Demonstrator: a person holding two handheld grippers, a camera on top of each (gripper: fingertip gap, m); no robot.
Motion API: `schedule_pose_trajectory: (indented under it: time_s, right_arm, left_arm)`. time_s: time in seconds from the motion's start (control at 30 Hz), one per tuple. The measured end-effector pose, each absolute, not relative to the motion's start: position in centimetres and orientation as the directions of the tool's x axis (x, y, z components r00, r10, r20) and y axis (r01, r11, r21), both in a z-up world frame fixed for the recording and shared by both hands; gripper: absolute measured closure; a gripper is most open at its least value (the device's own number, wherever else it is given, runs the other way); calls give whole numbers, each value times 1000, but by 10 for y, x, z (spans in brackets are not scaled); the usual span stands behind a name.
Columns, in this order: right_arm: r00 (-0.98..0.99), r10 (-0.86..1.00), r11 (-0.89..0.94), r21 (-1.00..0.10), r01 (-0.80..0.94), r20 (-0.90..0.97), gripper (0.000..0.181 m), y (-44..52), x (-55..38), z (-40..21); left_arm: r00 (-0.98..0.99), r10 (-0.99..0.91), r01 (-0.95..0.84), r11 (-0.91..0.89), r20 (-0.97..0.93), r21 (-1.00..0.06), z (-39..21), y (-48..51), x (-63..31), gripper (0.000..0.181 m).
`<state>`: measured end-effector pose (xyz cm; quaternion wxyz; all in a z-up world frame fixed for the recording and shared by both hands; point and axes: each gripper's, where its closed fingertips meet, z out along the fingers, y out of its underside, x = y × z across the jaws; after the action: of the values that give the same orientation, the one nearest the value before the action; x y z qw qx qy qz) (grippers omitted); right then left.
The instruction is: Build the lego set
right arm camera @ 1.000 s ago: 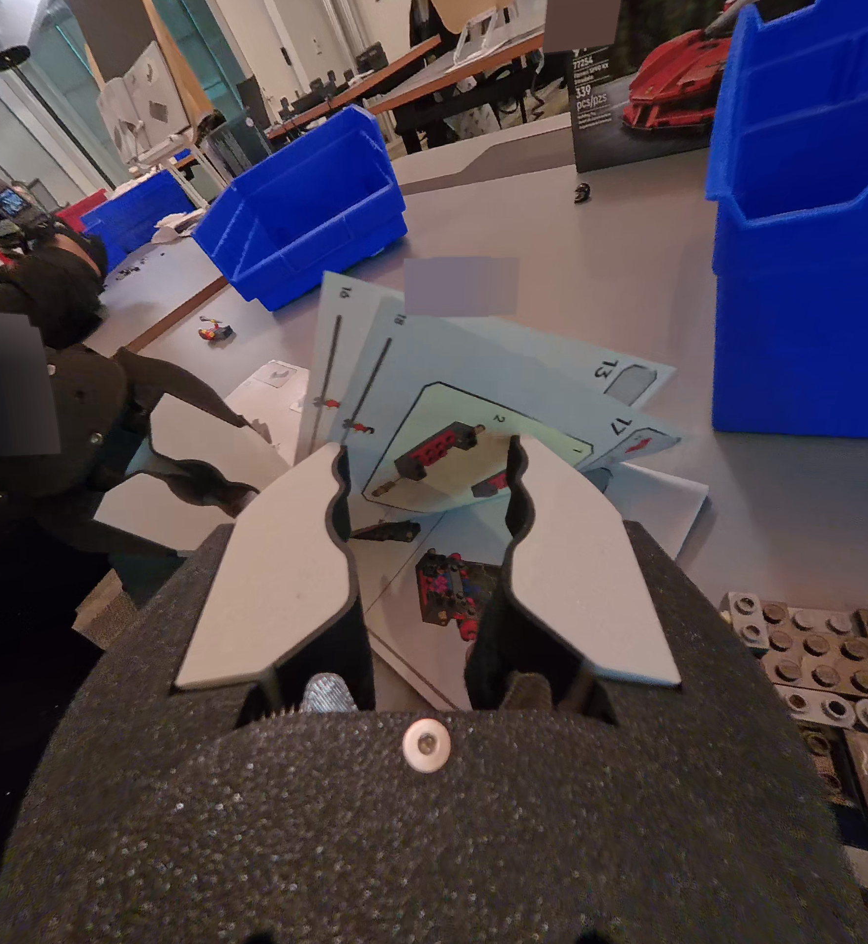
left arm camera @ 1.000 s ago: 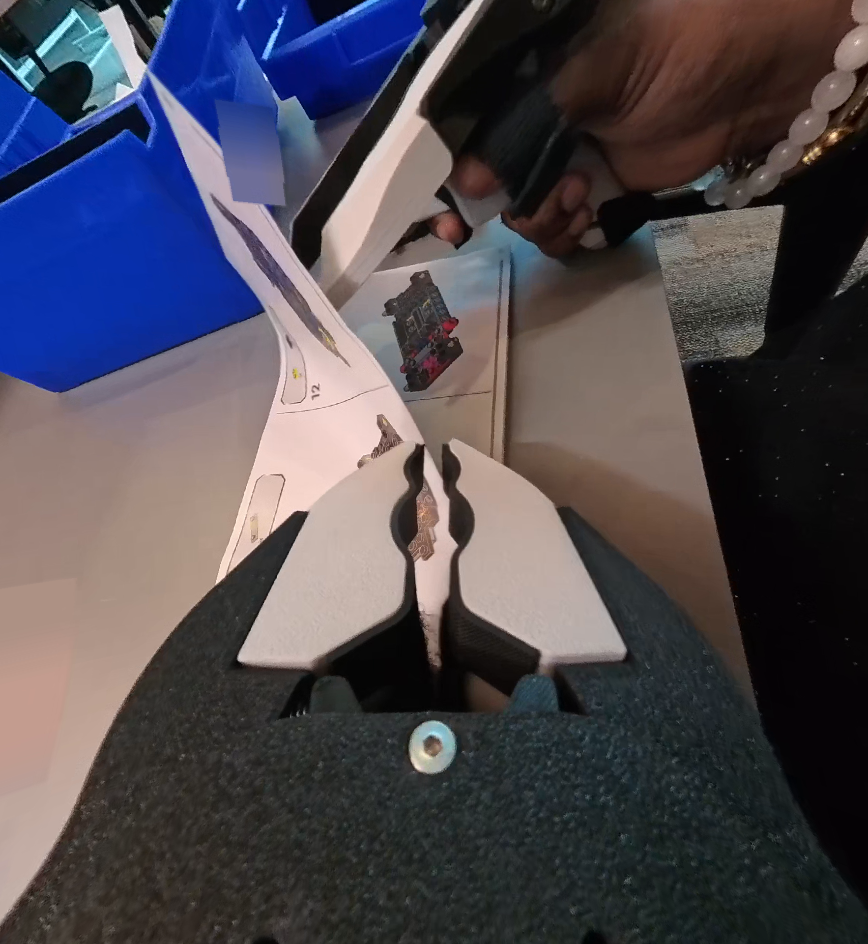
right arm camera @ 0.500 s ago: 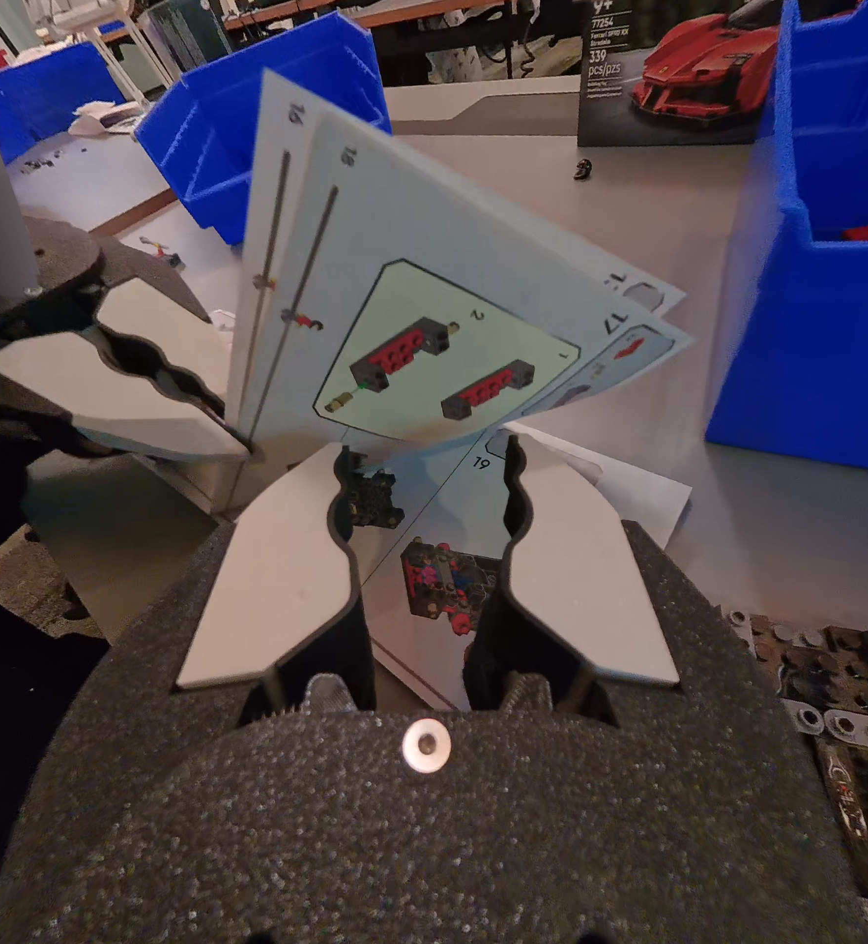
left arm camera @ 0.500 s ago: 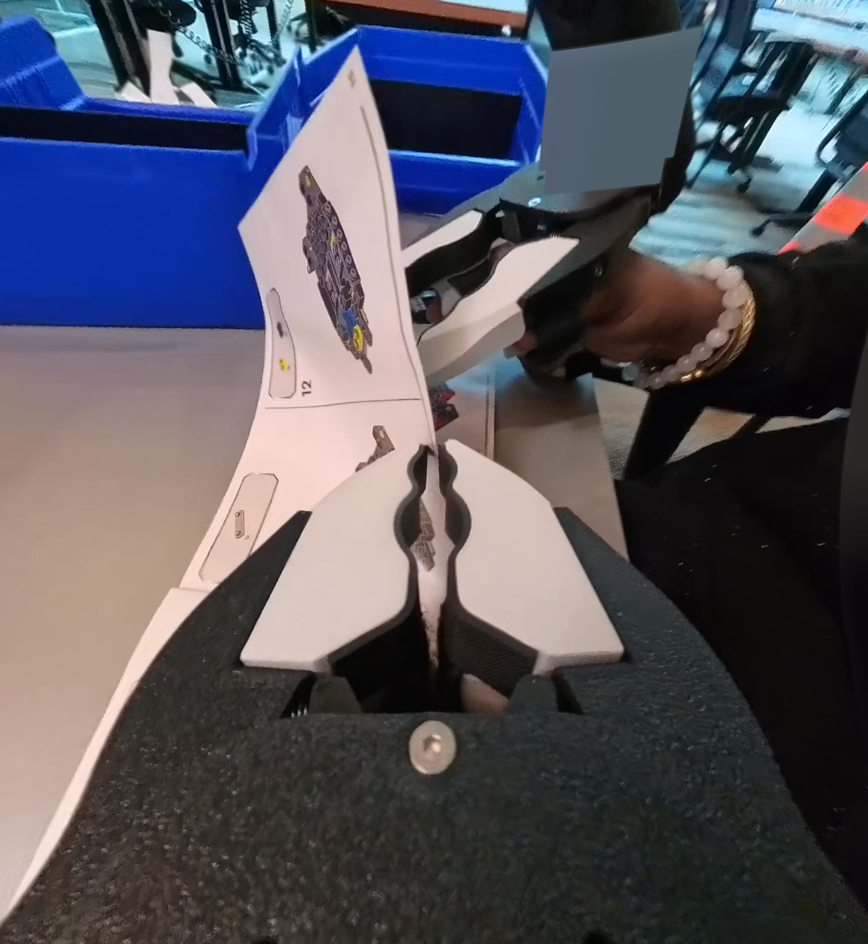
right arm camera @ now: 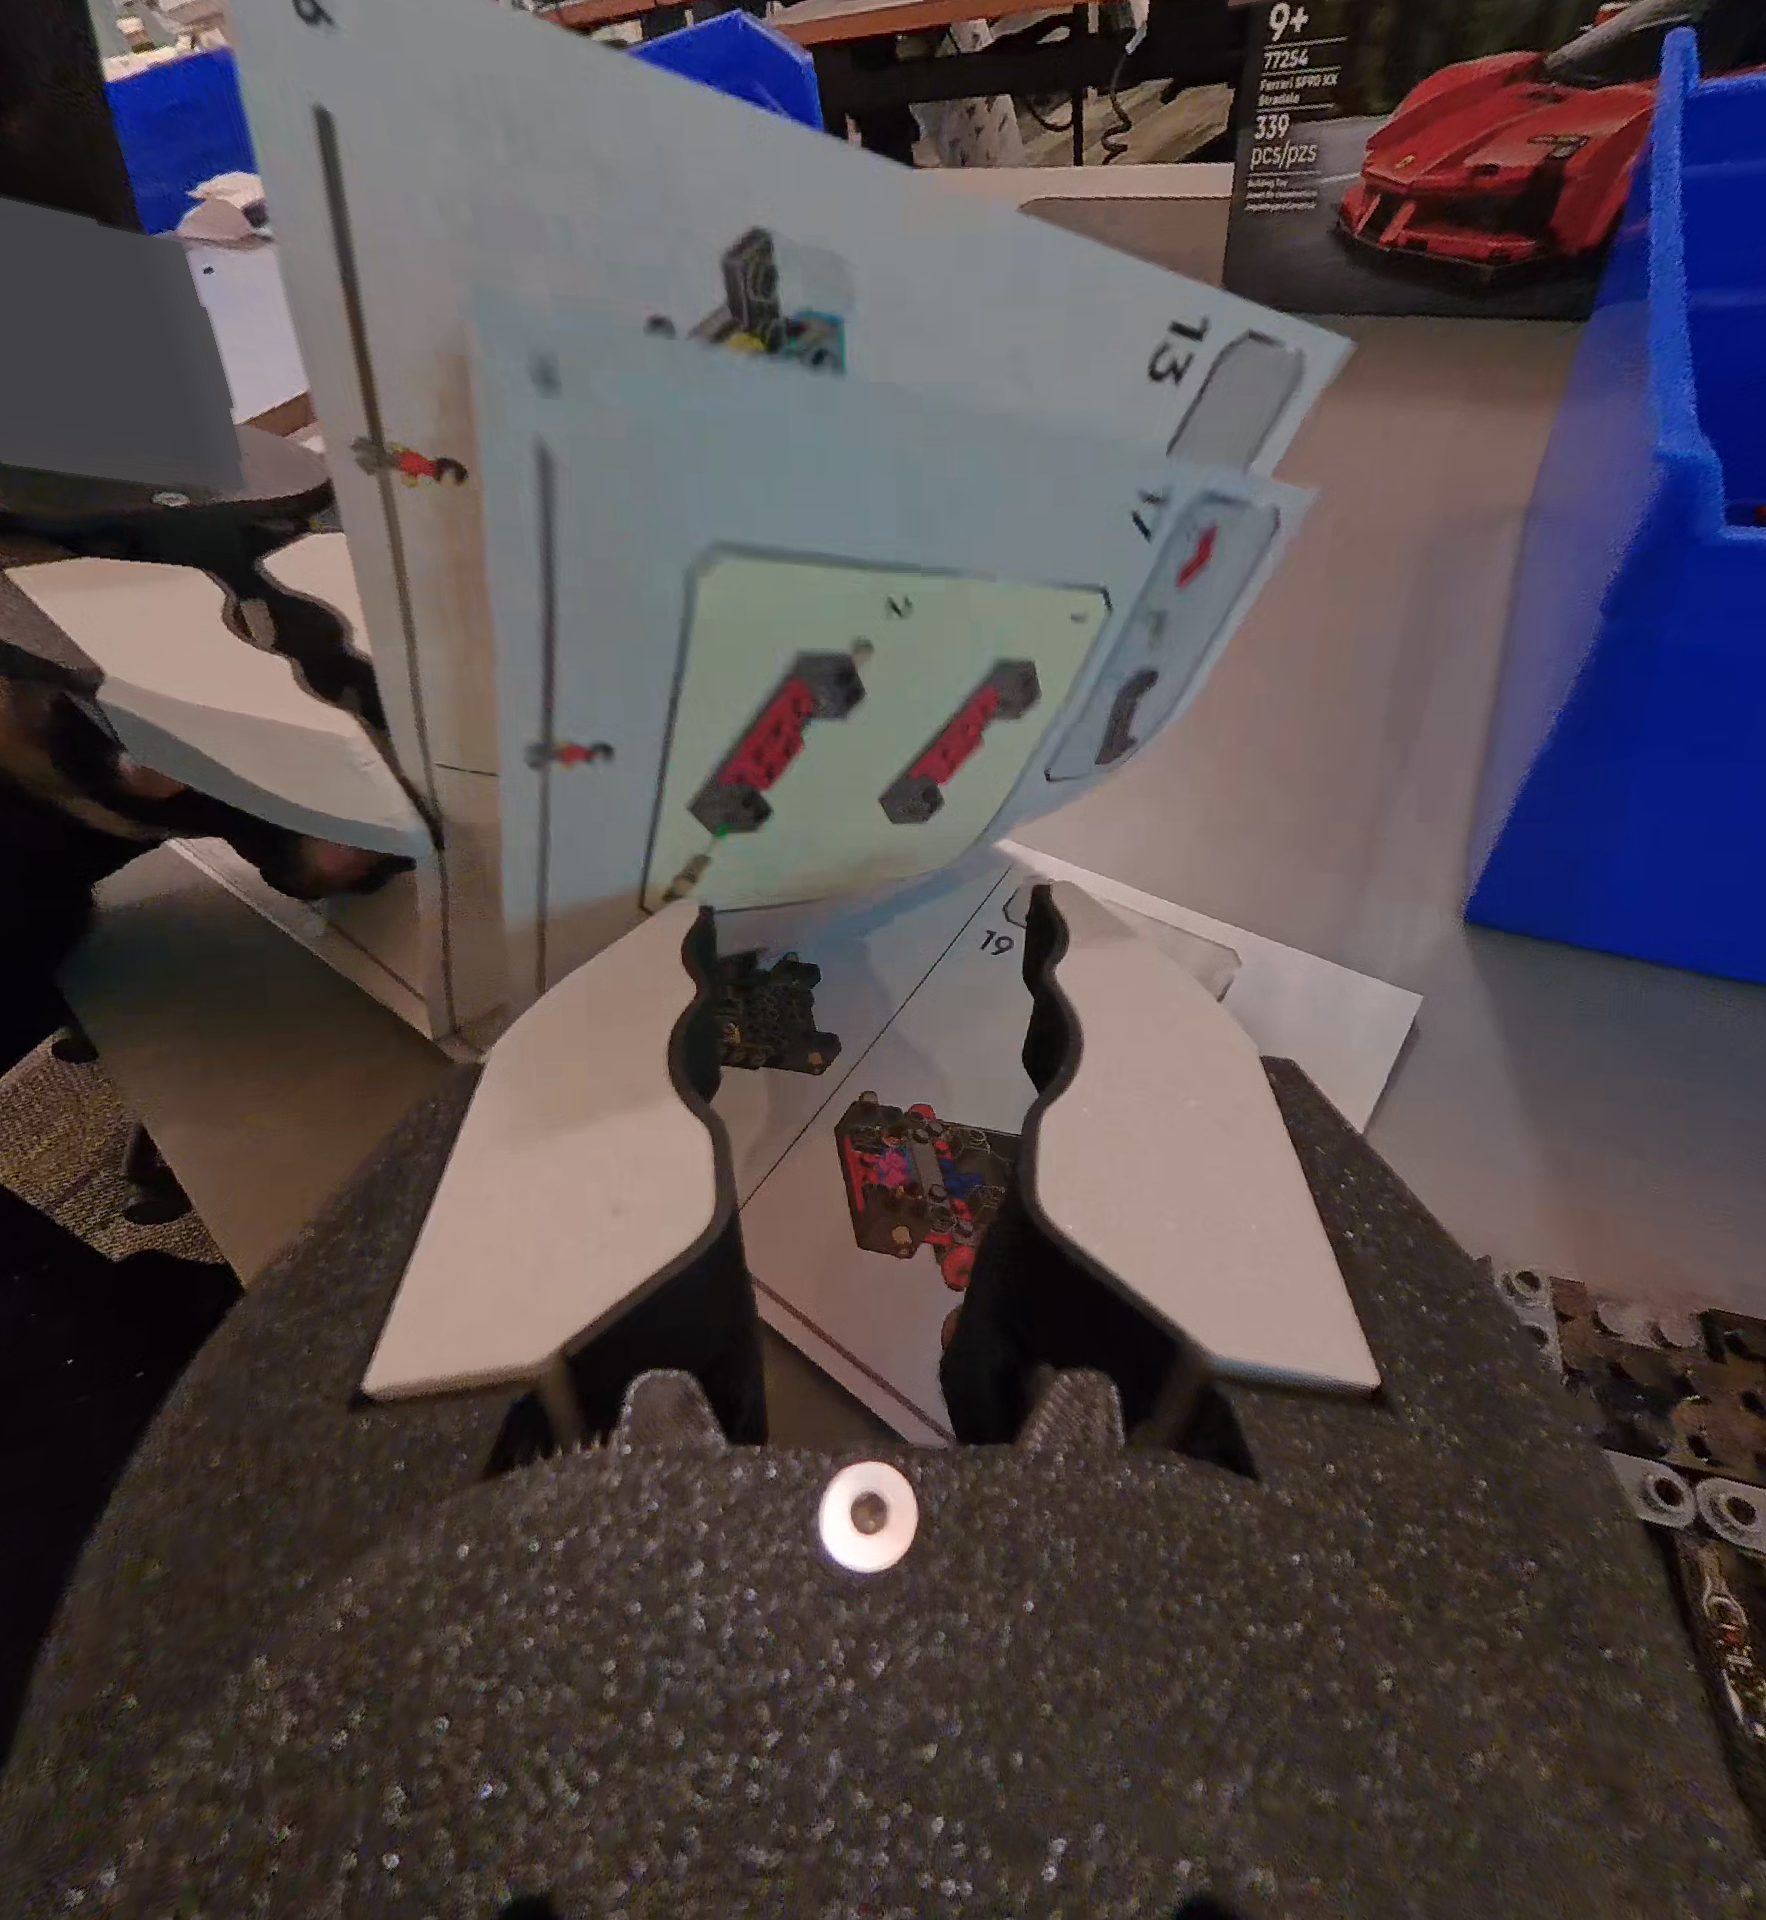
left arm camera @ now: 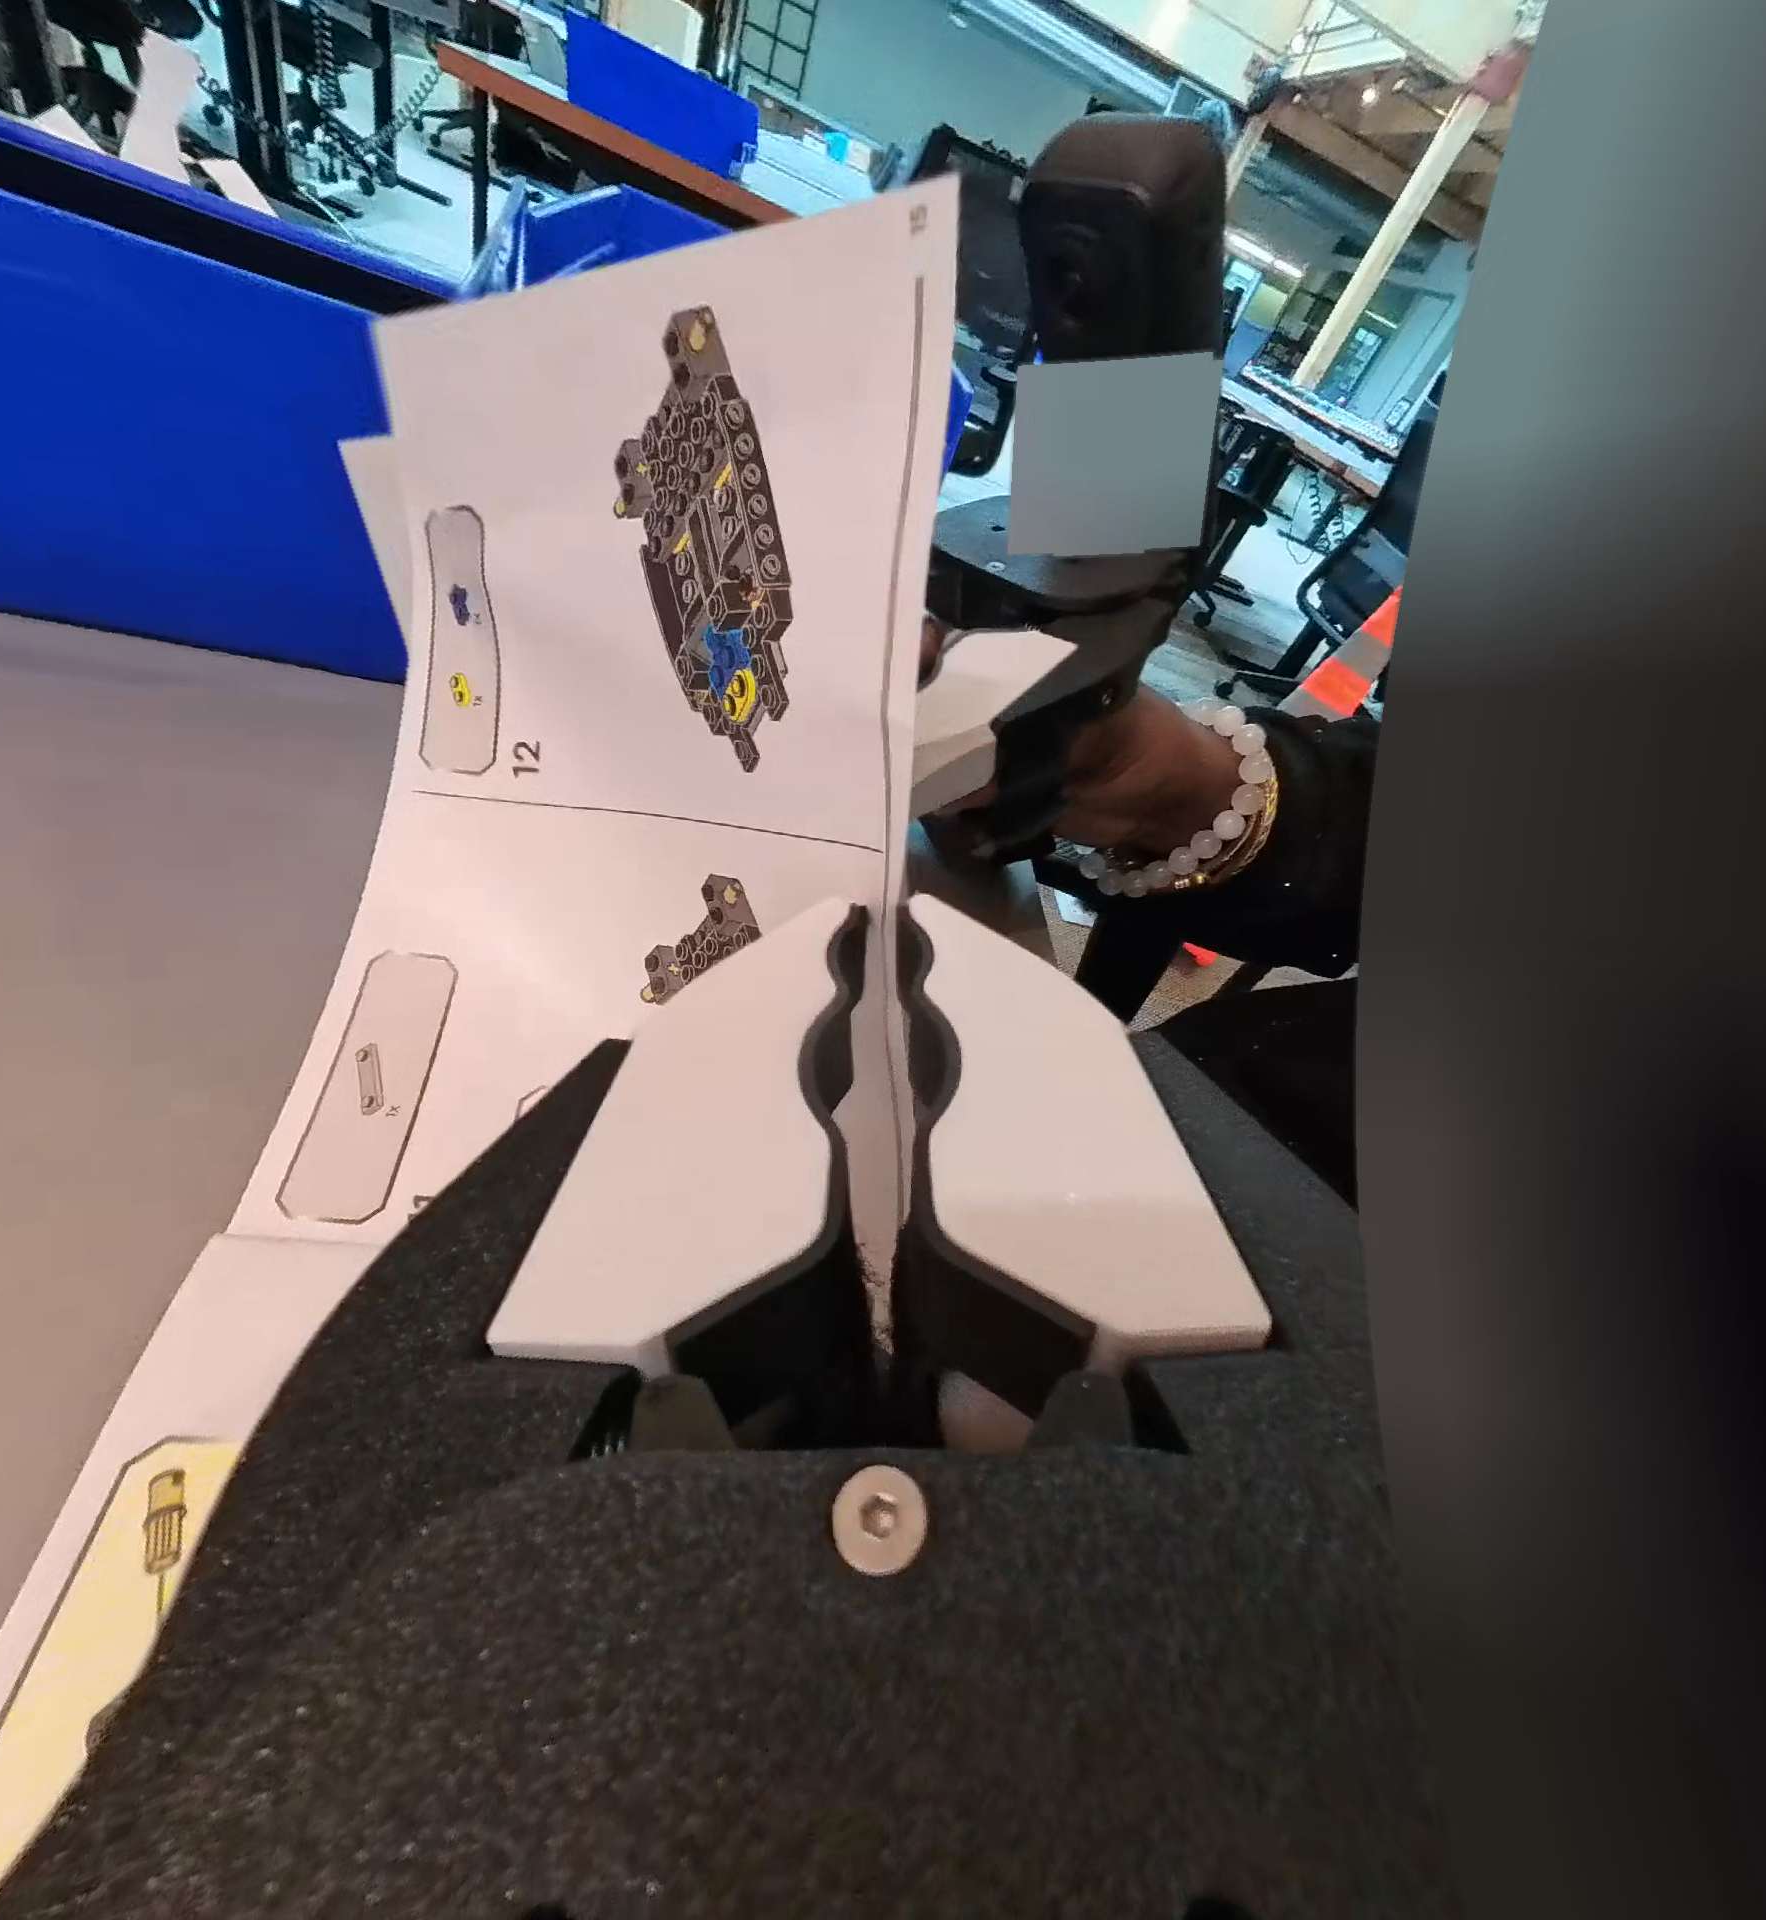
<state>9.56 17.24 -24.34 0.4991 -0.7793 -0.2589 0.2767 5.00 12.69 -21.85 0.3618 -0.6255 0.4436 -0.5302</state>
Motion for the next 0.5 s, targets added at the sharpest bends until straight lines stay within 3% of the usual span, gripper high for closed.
schedule_pose_trajectory:
  time_s: [0.2, 0.33, 0.43, 0.5]
  right_arm:
    - [763, 641, -282, -949, 142, -77, 120, 179, 119, -223]
    - [701, 712, -80, -997, 8, -51, 125, 162, 122, -167]
    - [602, 792, -126, -992, -8, -105, 123, 148, 104, -160]
    - [559, 821, -208, -973, 102, -117, 127, 146, 90, -178]
  left_arm:
    - [97, -953, -163, -299, 286, -940, -218, 130, 49, 180]
    - [149, -965, -186, -243, 217, -952, -220, 135, 47, 180]
    - [191, -966, -178, -208, 173, -962, -217, 139, 46, 180]
    - [236, -964, -139, -159, 123, -977, -208, 140, 42, 180]
